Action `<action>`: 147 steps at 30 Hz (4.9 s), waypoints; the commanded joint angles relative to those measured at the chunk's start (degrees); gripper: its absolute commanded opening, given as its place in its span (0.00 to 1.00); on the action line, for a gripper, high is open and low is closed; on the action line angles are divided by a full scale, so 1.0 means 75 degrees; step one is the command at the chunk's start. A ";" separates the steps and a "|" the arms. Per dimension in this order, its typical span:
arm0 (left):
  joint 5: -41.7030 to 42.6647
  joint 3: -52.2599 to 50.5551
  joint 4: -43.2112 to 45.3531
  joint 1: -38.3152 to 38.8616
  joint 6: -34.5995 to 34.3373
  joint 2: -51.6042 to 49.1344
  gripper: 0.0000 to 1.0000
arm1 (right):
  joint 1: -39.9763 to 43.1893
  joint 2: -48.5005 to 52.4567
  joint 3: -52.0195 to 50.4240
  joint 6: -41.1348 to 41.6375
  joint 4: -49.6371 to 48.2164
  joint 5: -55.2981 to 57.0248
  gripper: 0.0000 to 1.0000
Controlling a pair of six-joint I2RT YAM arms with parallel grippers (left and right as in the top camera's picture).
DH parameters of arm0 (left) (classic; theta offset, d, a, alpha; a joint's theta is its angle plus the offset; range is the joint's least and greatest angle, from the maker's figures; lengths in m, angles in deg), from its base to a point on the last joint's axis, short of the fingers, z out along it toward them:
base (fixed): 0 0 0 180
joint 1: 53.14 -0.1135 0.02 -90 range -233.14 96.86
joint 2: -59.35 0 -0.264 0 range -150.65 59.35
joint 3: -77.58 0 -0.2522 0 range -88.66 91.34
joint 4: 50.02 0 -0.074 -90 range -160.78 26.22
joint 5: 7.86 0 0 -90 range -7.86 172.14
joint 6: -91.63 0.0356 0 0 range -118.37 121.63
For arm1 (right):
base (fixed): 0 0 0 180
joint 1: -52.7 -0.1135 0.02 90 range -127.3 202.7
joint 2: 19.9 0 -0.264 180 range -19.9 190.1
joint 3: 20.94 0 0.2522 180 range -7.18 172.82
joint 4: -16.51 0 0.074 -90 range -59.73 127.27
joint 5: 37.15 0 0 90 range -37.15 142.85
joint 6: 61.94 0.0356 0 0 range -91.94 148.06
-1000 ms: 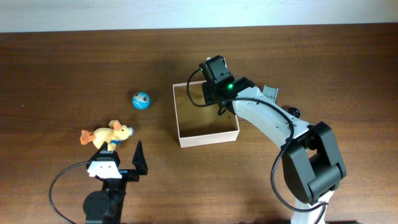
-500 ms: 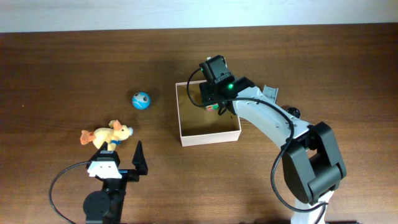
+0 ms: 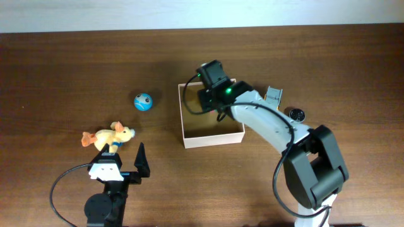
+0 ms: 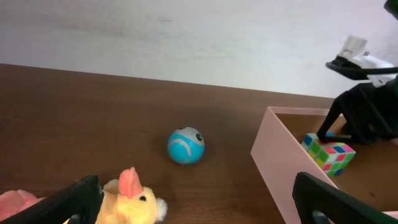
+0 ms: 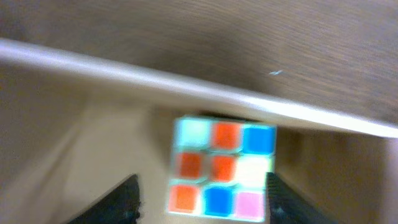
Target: Pack container
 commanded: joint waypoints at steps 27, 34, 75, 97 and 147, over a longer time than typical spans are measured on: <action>0.0085 -0.0044 0.0017 0.0023 0.0152 0.0067 0.99 | -0.0533 0.0685 0.0000 0.0099 -0.1361 -0.0391 0.43; 0.0085 -0.0044 0.0017 0.0023 0.0152 0.0067 0.99 | -0.0221 0.0685 0.0000 0.0102 -0.1390 -0.0393 0.43; 0.0085 -0.0044 0.0017 0.0023 0.0152 0.0067 0.99 | -0.0166 0.1142 -0.0050 0.0006 -0.1099 -0.0734 0.43; 0.0085 -0.0044 0.0017 0.0023 0.0152 0.0067 0.99 | 0.0265 0.1142 -0.0047 -0.0111 -0.1580 -0.0731 0.43; 0.0085 -0.0044 0.0017 0.0023 0.0152 0.0067 0.99 | 0.0420 0.0938 0.1035 -0.1306 -0.0303 -0.0694 0.43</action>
